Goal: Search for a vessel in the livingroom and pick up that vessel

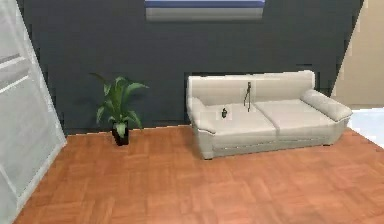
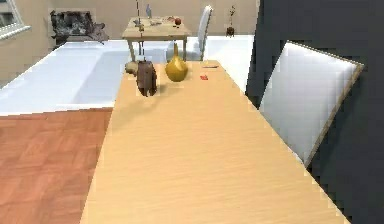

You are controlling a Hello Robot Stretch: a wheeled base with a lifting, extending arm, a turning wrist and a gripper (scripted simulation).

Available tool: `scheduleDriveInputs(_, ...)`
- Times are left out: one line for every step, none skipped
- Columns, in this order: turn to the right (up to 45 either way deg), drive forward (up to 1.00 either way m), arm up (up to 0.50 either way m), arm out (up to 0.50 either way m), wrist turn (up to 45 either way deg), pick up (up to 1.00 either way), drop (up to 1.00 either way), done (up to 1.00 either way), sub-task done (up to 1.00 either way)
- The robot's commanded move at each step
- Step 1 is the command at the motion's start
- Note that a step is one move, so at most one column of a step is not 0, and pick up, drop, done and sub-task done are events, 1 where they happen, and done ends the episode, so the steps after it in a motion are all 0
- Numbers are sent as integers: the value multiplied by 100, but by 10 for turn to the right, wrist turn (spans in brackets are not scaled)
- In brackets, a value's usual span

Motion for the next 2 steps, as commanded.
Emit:
scheduleDriveInputs(90,0,0,0,0,0,0,0,0)
scheduleDriveInputs(0,50,0,0,0,0,0,0,0)
